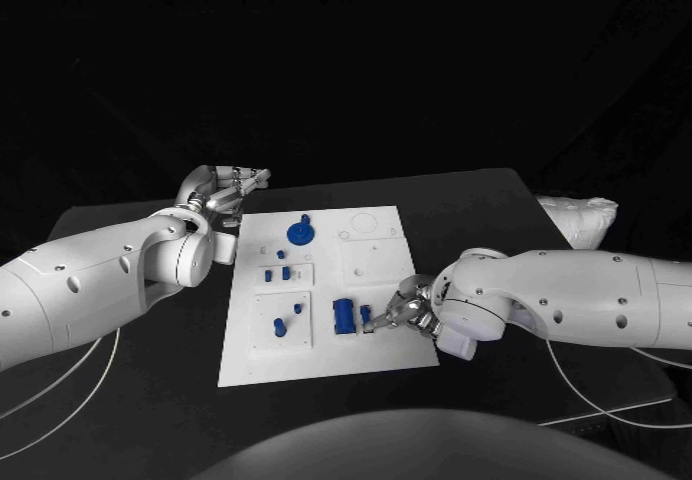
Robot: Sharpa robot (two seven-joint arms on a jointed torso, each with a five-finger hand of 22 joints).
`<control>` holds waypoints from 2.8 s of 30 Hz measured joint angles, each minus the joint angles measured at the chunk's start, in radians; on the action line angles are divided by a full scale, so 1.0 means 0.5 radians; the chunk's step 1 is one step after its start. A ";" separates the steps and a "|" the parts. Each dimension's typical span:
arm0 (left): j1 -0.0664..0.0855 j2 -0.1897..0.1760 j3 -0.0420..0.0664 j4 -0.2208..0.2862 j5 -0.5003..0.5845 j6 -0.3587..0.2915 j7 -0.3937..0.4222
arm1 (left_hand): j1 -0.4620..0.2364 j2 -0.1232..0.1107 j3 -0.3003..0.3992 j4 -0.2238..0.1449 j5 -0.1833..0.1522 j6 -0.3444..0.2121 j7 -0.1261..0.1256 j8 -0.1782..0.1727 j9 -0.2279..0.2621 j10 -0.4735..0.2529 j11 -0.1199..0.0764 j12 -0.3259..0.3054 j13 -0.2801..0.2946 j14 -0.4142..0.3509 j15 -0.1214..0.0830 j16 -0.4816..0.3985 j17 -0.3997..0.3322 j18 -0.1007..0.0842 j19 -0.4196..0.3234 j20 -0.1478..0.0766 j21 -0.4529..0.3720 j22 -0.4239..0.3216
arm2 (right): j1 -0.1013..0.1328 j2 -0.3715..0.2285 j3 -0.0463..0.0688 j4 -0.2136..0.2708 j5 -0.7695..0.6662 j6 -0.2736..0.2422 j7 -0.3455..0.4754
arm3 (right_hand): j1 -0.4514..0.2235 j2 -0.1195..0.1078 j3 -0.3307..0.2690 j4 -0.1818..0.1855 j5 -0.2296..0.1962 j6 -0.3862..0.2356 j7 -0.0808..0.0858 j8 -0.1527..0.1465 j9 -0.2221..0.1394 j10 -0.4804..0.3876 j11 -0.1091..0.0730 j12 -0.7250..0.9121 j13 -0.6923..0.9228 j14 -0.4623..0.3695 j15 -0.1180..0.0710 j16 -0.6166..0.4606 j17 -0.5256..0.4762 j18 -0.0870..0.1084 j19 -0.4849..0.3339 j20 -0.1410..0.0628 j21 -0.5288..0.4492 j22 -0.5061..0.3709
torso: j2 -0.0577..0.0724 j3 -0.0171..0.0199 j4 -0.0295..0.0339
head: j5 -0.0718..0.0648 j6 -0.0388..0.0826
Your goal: Assemble the parts on the task board
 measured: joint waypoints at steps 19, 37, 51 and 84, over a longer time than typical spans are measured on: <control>0.000 -0.001 0.000 -0.002 -0.001 0.000 0.000 | 0.000 0.000 0.000 0.000 0.000 0.000 0.000 0.000 0.000 0.000 0.000 0.000 0.000 0.000 0.000 0.000 0.000 0.000 0.000 0.000 0.000 0.000 | 0.000 0.002 0.000 -0.007 0.001 -0.001 0.006 | -0.001 0.004 0.000 0.000 0.009 -0.017 -0.004 -0.021 -0.004 0.000 0.000 0.000 0.000 0.000 0.000 0.000 0.000 0.000 0.000 0.000 0.000 0.000 | -0.001 0.0006 0.000 | 0.000 0.000; 0.000 -0.007 0.000 0.001 -0.001 0.000 0.001 | 0.000 0.000 0.000 0.000 0.000 0.000 0.000 0.000 0.000 0.000 0.000 0.000 0.000 0.000 0.000 0.000 0.000 0.000 0.000 0.000 0.000 0.000 | -0.011 -0.055 -0.007 0.042 0.020 0.003 0.091 | -0.018 0.007 -0.026 0.026 -0.011 -0.024 0.003 -0.031 0.002 0.000 0.000 0.000 0.000 0.000 0.000 0.000 -0.001 0.000 0.000 0.000 0.000 -0.001 | 0.001 0.0002 0.000 | 0.006 0.000; 0.000 -0.011 0.000 0.002 -0.002 0.000 0.000 | 0.000 0.000 0.000 0.000 0.000 0.000 0.000 0.000 0.000 0.000 0.000 0.000 0.000 0.000 0.000 0.000 0.000 0.000 0.000 0.000 0.000 0.000 | -0.040 -0.137 -0.007 0.122 0.019 -0.038 0.194 | -0.037 -0.002 -0.048 0.048 -0.010 -0.009 0.003 -0.031 0.000 0.000 0.000 0.000 0.000 0.000 0.000 0.000 -0.001 0.000 0.000 0.000 0.000 0.001 | 0.000 0.0008 -0.002 | 0.007 0.000; 0.000 -0.012 0.000 0.001 -0.003 0.001 0.000 | 0.000 0.000 0.000 0.000 0.000 0.000 0.000 0.000 0.001 0.000 0.000 0.000 -0.001 0.000 0.000 0.000 0.000 0.000 0.000 0.000 0.000 0.000 | -0.049 -0.143 -0.007 0.141 -0.281 -0.005 0.224 | 0.009 -0.025 -0.056 0.011 -0.010 0.065 -0.007 0.012 0.000 0.000 0.000 0.000 0.001 0.000 0.000 0.000 -0.001 0.000 0.000 0.001 0.000 0.000 | 0.000 0.0004 -0.001 | 0.005 0.000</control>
